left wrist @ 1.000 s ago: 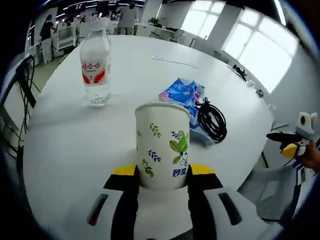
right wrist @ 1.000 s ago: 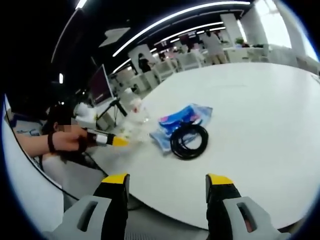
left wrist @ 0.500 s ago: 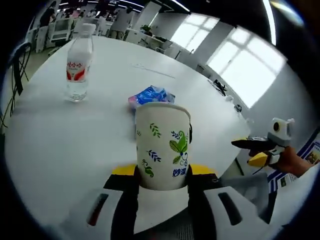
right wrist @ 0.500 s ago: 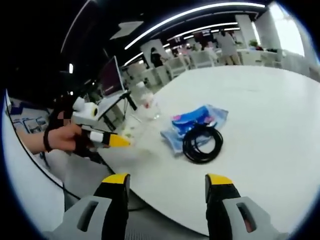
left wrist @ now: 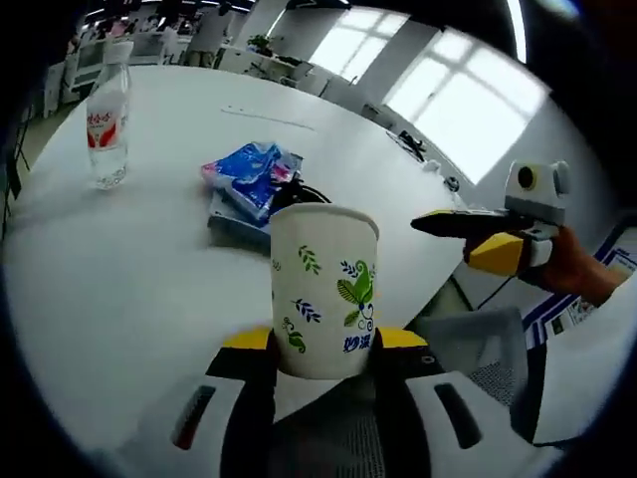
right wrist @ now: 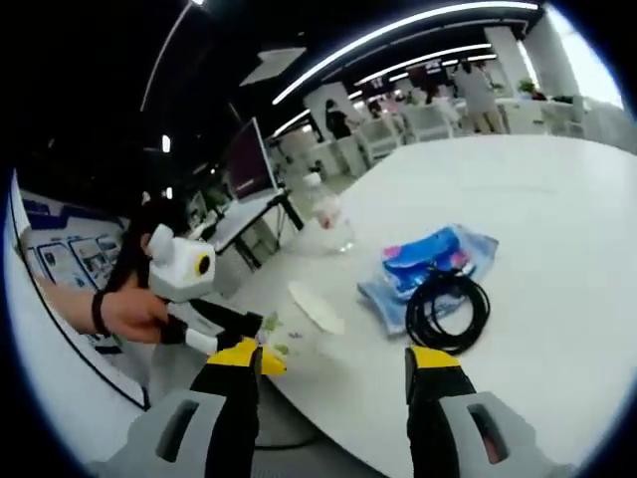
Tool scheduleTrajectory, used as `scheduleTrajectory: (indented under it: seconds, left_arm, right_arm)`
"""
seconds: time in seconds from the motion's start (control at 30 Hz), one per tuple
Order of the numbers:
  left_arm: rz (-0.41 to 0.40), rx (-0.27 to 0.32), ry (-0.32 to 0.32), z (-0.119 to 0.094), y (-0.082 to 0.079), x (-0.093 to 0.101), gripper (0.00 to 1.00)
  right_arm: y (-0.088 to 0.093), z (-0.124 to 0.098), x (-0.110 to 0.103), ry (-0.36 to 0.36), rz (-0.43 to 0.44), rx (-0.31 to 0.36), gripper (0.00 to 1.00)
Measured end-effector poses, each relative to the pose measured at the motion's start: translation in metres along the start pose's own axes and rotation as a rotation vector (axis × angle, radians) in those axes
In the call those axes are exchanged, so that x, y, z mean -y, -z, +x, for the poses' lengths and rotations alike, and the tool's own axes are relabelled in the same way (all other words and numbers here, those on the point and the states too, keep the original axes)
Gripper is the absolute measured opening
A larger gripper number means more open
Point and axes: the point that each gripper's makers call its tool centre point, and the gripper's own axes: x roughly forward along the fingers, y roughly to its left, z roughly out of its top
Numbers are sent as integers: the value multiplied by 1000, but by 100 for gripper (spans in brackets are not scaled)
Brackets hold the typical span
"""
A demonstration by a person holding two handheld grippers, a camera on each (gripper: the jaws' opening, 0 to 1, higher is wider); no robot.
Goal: Arrange the tabletop items into an orderly group along one side of the table until the central work area is clear of visible clutter.
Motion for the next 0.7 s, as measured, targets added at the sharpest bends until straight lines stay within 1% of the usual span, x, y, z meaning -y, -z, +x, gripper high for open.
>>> scheduleTrajectory:
  seconds: [0.07, 0.13, 0.17, 0.27, 0.37, 0.47, 0.5, 0.6, 0.7]
  left_arm:
    - [20, -8, 0, 2, 0, 7, 36]
    - [34, -11, 4, 3, -2, 9, 36]
    - [46, -11, 9, 4, -3, 14, 36]
    - [87, -17, 11, 6, -7, 22, 36]
    - [127, -20, 11, 7, -11, 23, 36]
    - [197, -35, 5, 8, -16, 25, 36]
    - [224, -41, 2, 10, -17, 23, 36]
    - [303, -49, 13, 15, -19, 23, 36]
    - [354, -54, 25, 18, -21, 29, 36]
  right_arm:
    - [0, 4, -6, -10, -7, -7, 58]
    - [-1, 6, -11, -26, -8, -12, 57]
    - [0, 7, -13, -31, -10, -15, 57]
    - [1, 11, -17, -44, -16, -30, 56]
    - [2, 13, -18, -50, -17, -35, 55]
    - [4, 13, -20, -54, -10, -33, 54]
    - [4, 13, -20, -55, -7, -32, 53]
    - [4, 13, -22, -60, 3, -25, 51]
    - [4, 12, -22, -62, 15, -11, 45]
